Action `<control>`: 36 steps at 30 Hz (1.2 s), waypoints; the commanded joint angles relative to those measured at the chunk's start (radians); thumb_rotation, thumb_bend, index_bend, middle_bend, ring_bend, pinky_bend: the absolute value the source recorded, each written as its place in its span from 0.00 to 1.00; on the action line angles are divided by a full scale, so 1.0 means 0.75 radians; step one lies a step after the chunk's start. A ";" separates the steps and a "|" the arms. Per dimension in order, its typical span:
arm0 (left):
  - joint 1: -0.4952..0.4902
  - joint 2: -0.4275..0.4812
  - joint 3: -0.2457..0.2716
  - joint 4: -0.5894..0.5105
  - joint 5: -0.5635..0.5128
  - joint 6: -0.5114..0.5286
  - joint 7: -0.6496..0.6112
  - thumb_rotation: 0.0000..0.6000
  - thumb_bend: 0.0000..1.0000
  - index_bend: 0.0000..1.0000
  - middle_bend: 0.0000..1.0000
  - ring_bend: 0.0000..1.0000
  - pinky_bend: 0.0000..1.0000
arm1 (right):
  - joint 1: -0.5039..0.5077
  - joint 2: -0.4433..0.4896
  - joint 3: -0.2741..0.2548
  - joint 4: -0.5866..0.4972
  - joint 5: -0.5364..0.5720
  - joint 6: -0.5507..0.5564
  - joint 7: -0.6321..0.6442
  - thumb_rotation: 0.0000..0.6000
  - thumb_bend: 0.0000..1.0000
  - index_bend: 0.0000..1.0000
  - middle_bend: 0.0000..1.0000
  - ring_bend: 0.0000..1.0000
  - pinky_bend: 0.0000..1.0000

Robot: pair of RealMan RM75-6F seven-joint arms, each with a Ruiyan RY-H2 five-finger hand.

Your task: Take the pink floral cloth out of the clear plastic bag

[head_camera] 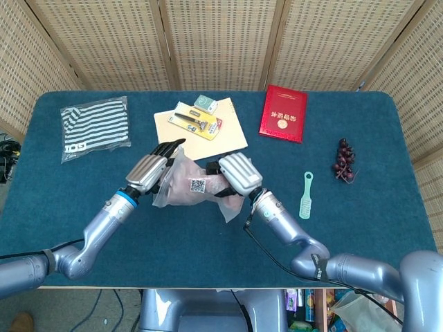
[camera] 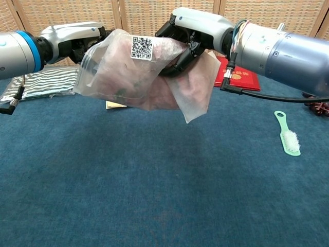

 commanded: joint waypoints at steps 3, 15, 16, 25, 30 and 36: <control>-0.005 -0.015 0.018 0.016 0.020 0.002 0.016 1.00 0.48 0.63 0.00 0.00 0.00 | -0.017 0.009 -0.021 -0.020 -0.006 0.011 -0.018 1.00 0.51 0.63 0.68 0.59 0.45; -0.019 -0.064 0.057 0.095 -0.002 -0.040 0.033 1.00 0.48 0.65 0.00 0.00 0.00 | -0.060 0.178 -0.152 -0.156 0.018 -0.177 -0.008 1.00 0.00 0.00 0.00 0.01 0.07; -0.020 -0.070 0.060 0.109 -0.007 -0.044 0.035 1.00 0.48 0.65 0.00 0.00 0.00 | -0.061 0.211 -0.158 -0.180 0.031 -0.202 -0.010 1.00 0.00 0.00 0.00 0.00 0.04; 0.002 -0.073 0.081 0.181 -0.029 -0.057 0.015 1.00 0.48 0.65 0.00 0.00 0.00 | -0.138 0.326 -0.248 -0.218 -0.047 -0.123 -0.133 1.00 0.00 0.00 0.09 0.09 0.08; 0.007 -0.058 0.075 0.183 -0.007 -0.048 -0.007 1.00 0.48 0.65 0.00 0.00 0.00 | -0.220 0.298 -0.337 -0.124 -0.282 0.096 -0.243 1.00 0.00 0.14 0.62 0.62 0.69; -0.001 -0.042 0.068 0.170 0.006 -0.051 -0.003 1.00 0.48 0.65 0.00 0.00 0.00 | -0.275 0.194 -0.530 0.230 -0.770 0.424 -0.163 1.00 0.00 0.23 0.78 0.76 0.89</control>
